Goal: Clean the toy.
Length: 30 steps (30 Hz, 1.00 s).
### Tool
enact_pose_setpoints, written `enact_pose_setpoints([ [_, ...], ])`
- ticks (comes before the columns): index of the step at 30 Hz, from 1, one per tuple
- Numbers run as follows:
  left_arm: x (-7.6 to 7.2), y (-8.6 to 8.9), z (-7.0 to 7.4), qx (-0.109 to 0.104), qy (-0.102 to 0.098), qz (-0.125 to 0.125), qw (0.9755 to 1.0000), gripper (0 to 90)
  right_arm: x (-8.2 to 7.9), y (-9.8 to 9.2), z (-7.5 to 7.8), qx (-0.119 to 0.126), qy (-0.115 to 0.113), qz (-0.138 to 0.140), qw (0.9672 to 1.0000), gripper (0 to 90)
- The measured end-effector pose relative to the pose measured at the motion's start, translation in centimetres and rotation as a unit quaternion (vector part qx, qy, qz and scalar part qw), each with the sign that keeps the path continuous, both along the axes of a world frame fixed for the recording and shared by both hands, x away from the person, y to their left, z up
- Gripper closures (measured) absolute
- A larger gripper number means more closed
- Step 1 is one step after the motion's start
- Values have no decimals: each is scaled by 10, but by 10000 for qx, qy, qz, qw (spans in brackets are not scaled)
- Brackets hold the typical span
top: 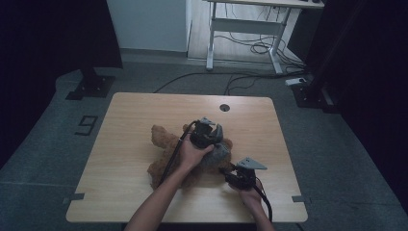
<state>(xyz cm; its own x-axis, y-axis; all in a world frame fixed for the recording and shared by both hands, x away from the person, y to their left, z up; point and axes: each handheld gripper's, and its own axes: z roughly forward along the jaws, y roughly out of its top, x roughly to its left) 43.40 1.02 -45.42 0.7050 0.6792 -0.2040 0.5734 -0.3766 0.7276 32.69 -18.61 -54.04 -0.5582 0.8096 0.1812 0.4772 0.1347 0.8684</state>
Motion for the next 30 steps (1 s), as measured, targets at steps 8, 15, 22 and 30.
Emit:
enact_pose_setpoints([
  [8, -17, 61, 4, 59, -238, 355, 9991, 852, -2, 2, -1, -70, -6, -62, 10000, 598],
  [15, -28, 110, 11, 165, -536, 843, 9949, 851, -5, 3, -2, -118, -39, -103, 9999, 599],
  [22, -15, 174, -23, -134, 100, 1463, 9891, 850, -5, 4, -3, -101, -61, -117, 9999, 599],
  [30, -21, 193, -26, -194, 51, 1632, 9864, 849, -4, 3, -3, -130, -57, -113, 9998, 599],
])
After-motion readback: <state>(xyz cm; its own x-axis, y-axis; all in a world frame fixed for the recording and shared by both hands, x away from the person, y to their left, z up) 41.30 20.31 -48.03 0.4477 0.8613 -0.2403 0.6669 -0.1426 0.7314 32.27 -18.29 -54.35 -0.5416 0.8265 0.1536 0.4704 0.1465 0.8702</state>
